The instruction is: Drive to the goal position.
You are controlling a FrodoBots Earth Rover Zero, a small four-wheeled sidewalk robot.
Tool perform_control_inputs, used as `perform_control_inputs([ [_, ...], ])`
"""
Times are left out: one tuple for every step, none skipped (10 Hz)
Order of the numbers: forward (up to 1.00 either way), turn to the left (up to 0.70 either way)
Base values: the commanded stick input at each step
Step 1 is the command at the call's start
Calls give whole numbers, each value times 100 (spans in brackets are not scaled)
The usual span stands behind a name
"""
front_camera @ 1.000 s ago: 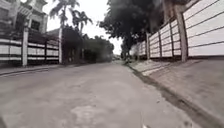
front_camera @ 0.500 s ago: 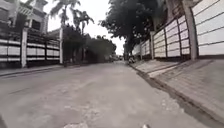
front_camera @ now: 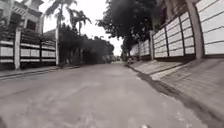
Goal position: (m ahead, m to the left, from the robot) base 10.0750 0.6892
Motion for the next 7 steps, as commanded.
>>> perform_control_inputs([
  [85, -3],
  [85, -3],
  [85, -2],
  [85, -2],
  [85, -2],
  [85, -2],
  [85, -1],
])
